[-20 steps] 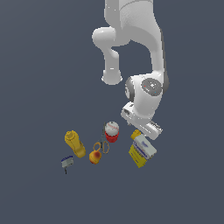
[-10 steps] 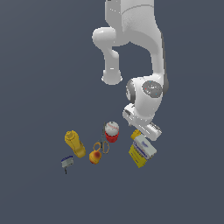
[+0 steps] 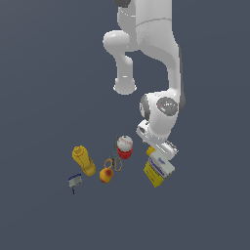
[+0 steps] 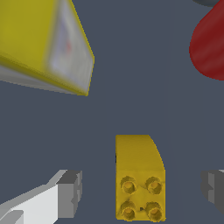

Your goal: Pick up a designated object from a clutter of objects.

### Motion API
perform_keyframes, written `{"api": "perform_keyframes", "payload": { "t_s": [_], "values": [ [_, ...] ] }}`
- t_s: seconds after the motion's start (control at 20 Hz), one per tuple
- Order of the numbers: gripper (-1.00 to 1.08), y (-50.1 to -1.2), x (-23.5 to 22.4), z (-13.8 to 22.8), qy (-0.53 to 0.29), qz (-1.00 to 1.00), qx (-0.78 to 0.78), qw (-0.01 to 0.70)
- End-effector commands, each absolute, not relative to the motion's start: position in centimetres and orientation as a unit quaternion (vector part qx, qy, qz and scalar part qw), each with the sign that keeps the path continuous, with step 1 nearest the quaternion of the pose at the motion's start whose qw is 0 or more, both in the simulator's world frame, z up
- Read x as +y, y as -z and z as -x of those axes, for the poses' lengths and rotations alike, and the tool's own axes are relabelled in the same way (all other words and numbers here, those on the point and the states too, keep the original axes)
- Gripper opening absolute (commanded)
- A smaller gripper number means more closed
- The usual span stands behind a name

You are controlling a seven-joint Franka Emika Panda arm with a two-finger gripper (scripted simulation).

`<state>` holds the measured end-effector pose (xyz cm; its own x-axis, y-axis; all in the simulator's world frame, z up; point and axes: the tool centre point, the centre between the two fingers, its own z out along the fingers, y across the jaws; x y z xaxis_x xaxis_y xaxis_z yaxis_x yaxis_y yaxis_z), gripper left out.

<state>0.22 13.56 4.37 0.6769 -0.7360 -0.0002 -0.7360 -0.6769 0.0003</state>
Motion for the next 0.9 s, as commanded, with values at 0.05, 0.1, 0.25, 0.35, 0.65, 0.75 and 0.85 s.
{"api": "perform_keyframes", "payload": {
  "t_s": [0.05, 0.1, 0.25, 0.35, 0.65, 0.75, 0.85],
  "values": [
    [1.0, -2.9, 13.5, -0.2, 0.0, -0.915, -0.403, 0.0],
    [1.0, -2.6, 13.6, -0.2, 0.0, -0.915, -0.403, 0.0],
    [1.0, -2.2, 13.6, -0.3, 0.0, -0.915, -0.403, 0.0],
    [-1.0, -2.2, 13.6, -0.3, 0.0, -0.915, -0.403, 0.0],
    [-1.0, -2.2, 13.6, -0.3, 0.0, -0.915, -0.403, 0.0],
    [-1.0, -2.2, 13.6, -0.3, 0.0, -0.915, -0.403, 0.0],
    [-1.0, -2.2, 13.6, -0.3, 0.0, -0.915, -0.403, 0.0]
  ]
}}
